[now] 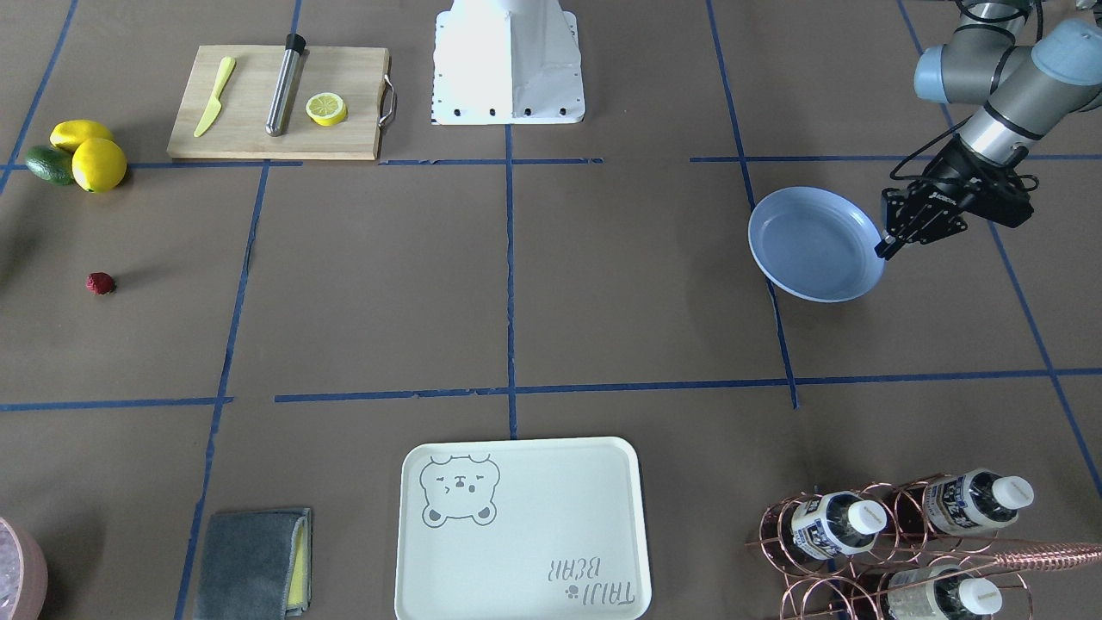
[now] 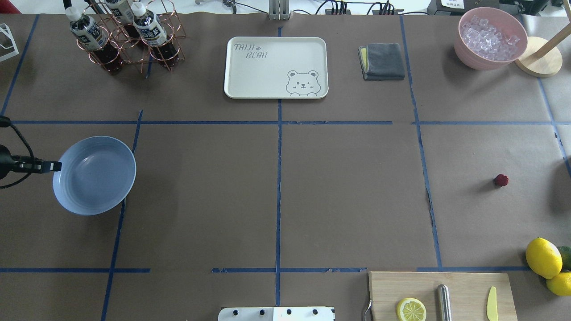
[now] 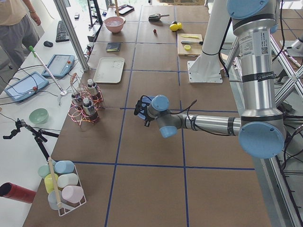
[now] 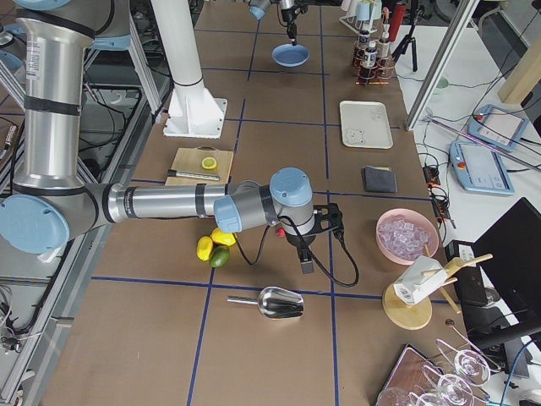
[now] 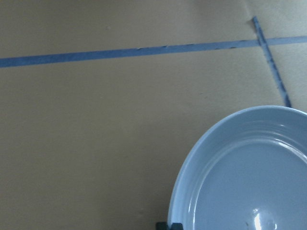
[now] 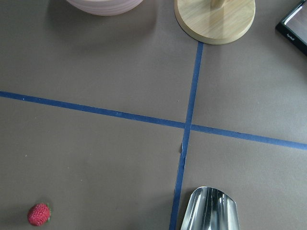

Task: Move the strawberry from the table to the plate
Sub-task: 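Slide the light blue plate with the left gripper toward the table center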

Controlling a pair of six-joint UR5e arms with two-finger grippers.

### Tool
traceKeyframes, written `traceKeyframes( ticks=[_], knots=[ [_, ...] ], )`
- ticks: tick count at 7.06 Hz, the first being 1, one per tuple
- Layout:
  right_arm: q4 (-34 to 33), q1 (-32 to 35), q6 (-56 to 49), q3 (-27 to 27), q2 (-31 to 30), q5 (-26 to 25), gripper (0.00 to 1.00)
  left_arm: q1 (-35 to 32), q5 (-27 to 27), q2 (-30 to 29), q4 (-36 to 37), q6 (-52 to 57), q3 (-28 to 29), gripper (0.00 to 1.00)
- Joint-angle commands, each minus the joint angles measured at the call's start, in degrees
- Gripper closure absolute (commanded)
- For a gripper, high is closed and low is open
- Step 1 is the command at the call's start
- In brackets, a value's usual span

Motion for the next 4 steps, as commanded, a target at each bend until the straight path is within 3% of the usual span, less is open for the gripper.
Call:
traceKeyframes(
  ticks=[1, 2, 4],
  knots=[
    [0.00, 0.00, 0.03, -0.02, 0.00, 0.12, 0.00, 2.72, 4.53, -9.09, 12.80, -5.09, -5.74, 1.00],
    [0.00, 0.00, 0.03, -0.10, 0.00, 0.03, 0.00, 5.88, 6.48, -17.15, 19.01, -8.85, -5.04, 1.00],
    [0.00, 0.00, 0.03, -0.28, 0.09, -0.06, 0.00, 19.19, 18.48, -32.90, 27.66, -19.38, 1.34, 1.00]
  ],
)
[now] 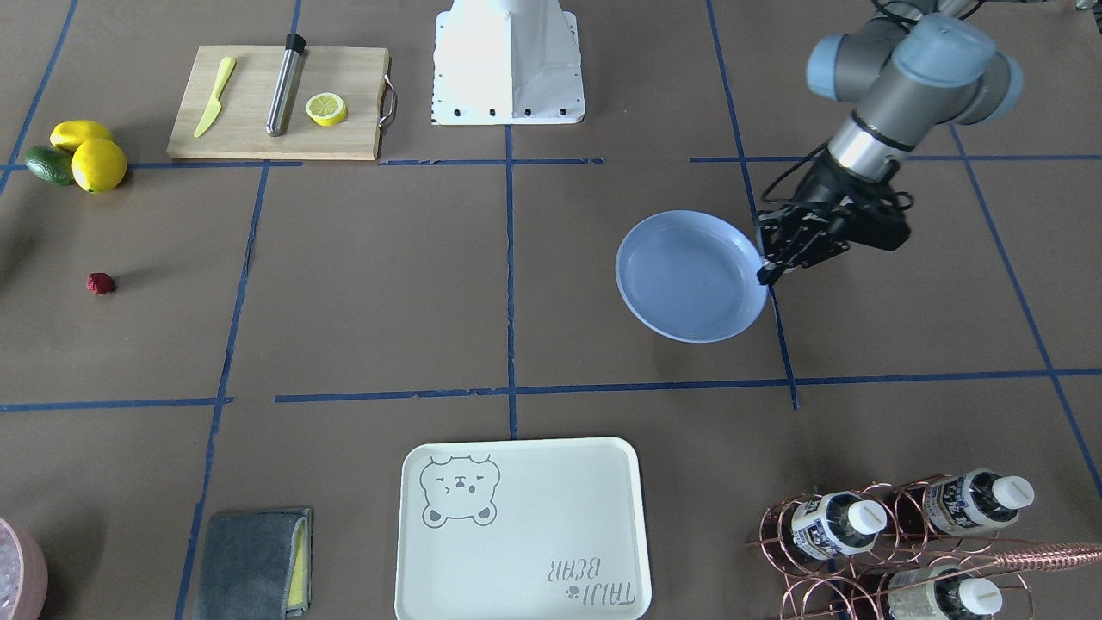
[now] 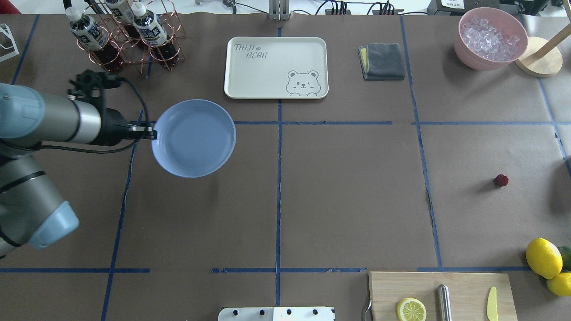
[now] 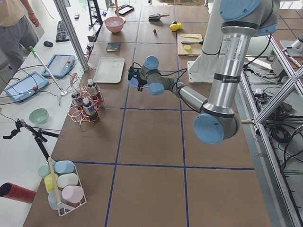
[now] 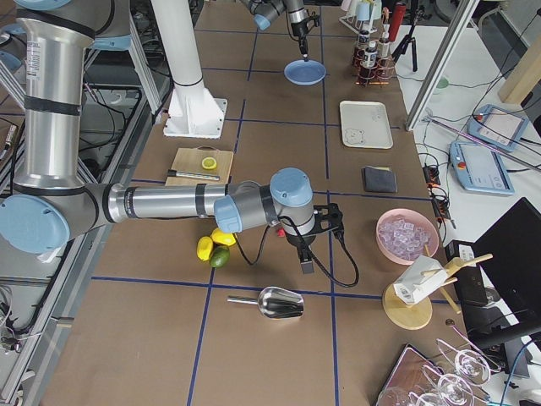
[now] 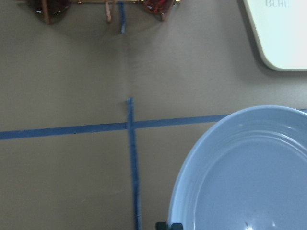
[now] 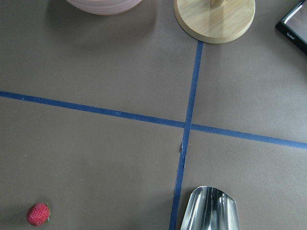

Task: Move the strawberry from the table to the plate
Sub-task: 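Slide the light blue plate with the left gripper toward the table center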

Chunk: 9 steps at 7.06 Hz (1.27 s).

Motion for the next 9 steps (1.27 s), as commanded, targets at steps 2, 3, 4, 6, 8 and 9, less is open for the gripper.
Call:
traceKeyframes(
  ticks=[2, 3, 4, 6, 8, 9],
  knots=[
    [0.00, 0.00, 0.00, -0.41, 0.07, -0.08, 0.00, 12.41, 8.79, -12.94, 4.15, -7.71, 7.97, 1.00],
    [0.00, 0.00, 0.00, -0.32, 0.07, -0.08, 0.00, 14.35, 11.59, -13.38, 4.06, -7.72, 8.59, 1.00],
    [0.00, -0.09, 0.00, -0.41, 0.07, -0.08, 0.00, 14.71, 11.70, -13.39, 4.06, -7.72, 9.03, 1.00],
    [0.00, -0.09, 0.00, -0.41, 0.07, -0.08, 0.00, 14.89, 11.70, -13.47, 4.06, -7.55, 9.21, 1.00],
    [-0.09, 0.00, 0.00, -0.41, 0.07, -0.08, 0.00, 14.98, 11.70, -13.30, 3.97, -7.20, 9.21, 0.19],
    [0.00, -0.09, 0.00, -0.67, 0.24, -0.08, 0.00, 14.89, 11.53, -13.21, 4.14, -7.02, 8.43, 0.00]
  ],
)
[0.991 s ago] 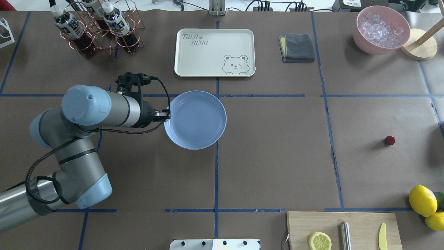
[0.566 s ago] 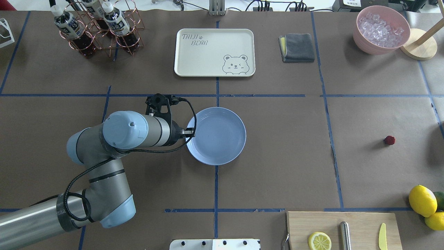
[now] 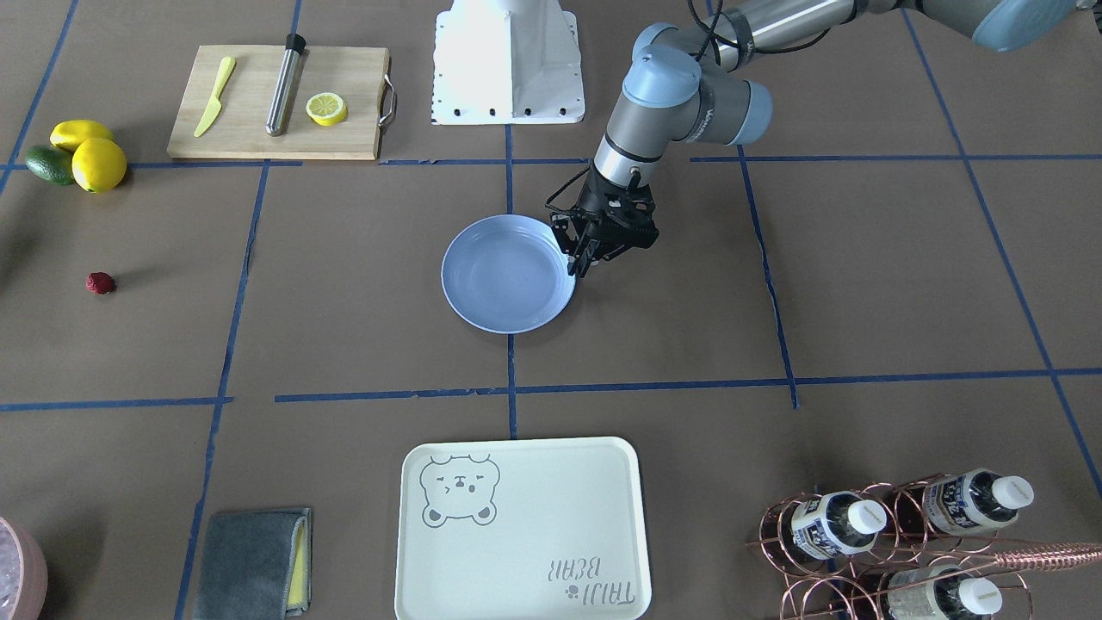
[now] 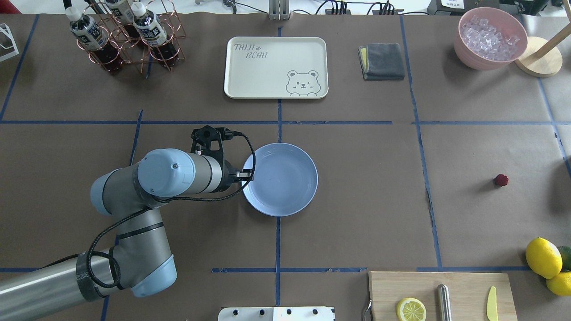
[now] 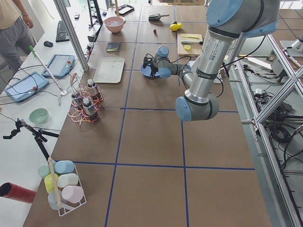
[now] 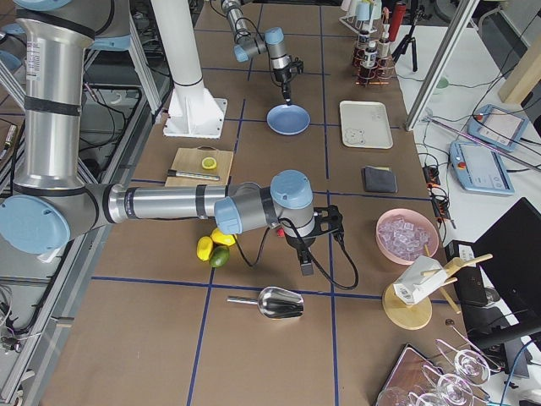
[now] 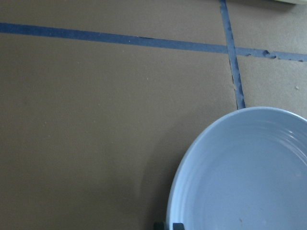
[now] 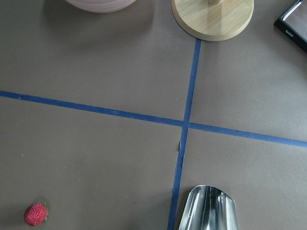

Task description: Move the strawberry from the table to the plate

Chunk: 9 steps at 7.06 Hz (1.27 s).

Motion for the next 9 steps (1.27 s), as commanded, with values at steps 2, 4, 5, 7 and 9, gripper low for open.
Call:
traceKeyframes(
  ticks=[2, 4, 5, 7, 9],
  knots=[
    [0.22, -0.15, -0.17, 2.95, 0.91, 2.26, 0.00, -4.84, -4.84, 2.81, 6.91, 10.66, -9.26, 0.00],
    [-0.22, -2.15, 0.44, 6.57, 2.83, 5.62, 0.00, -15.96, -13.43, 8.69, 14.91, 23.37, -16.14, 0.00],
    [0.30, -2.78, 7.49, 7.36, 3.20, 7.02, 0.00, -25.34, -17.85, 12.80, 16.70, 33.91, -17.29, 0.00],
    [0.22, -14.42, 20.33, 12.45, 6.08, 3.11, 0.00, -41.18, -26.98, 21.68, 16.89, 62.51, -13.47, 0.00],
    [0.22, -24.37, 28.71, 13.08, 8.46, -6.30, 0.00, -52.56, -35.00, 24.34, 23.25, 71.53, -3.71, 0.00]
  ],
)
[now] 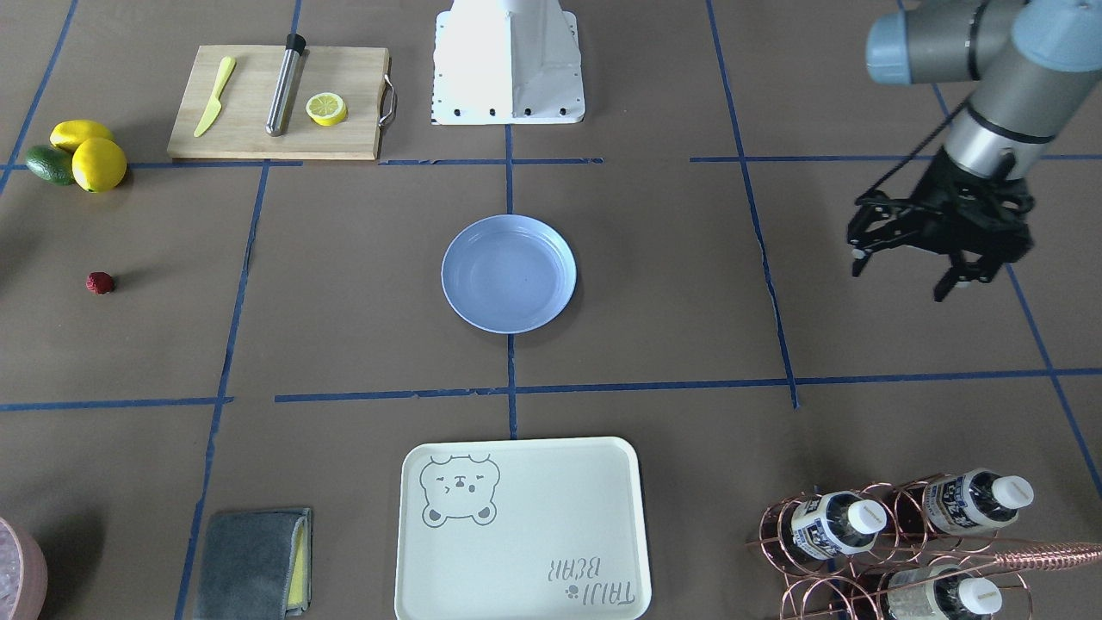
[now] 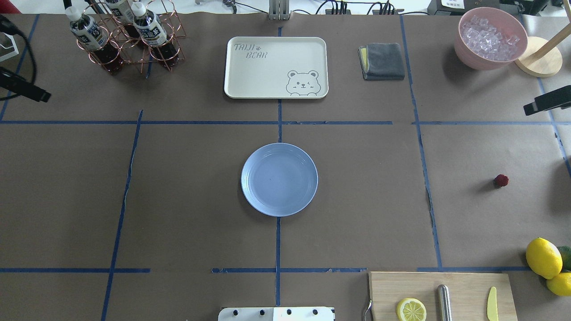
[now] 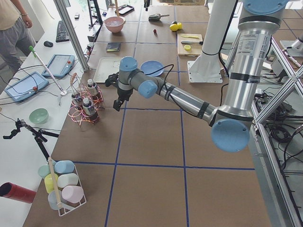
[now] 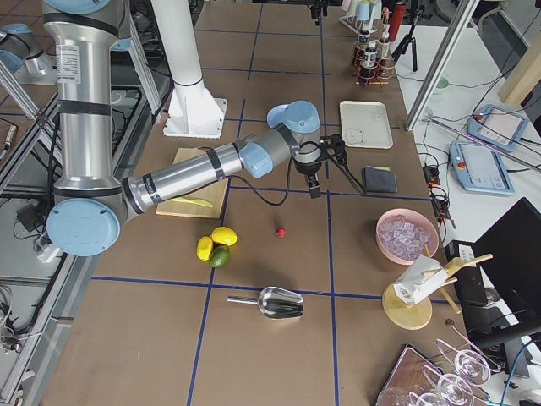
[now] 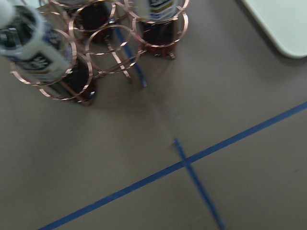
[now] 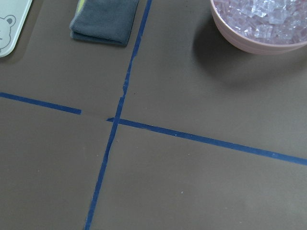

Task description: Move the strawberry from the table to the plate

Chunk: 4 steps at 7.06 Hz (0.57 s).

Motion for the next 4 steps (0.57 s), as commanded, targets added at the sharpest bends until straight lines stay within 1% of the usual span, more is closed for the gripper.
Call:
traceKeyframes(
  ticks=[1, 2, 3, 4],
  knots=[
    [-0.09, -6.12, 5.38, 0.77, 1.43, -4.64, 0.00, -9.39, -4.38, 2.64, 7.58, 8.77, 5.05, 0.00],
    [0.08, -6.90, 5.38, 0.68, 0.65, -4.73, 0.00, -17.51, -4.99, 7.34, 8.04, 17.51, 6.53, 0.00],
    [1.56, -7.00, 5.12, 0.68, -1.27, -4.64, 0.00, -20.81, -5.43, 9.30, 9.70, 19.94, 7.07, 0.00],
    [8.54, -7.44, 5.29, 0.42, -5.90, -4.64, 0.00, -21.80, -8.22, 9.76, 15.46, 19.88, 7.77, 0.00]
  ],
)
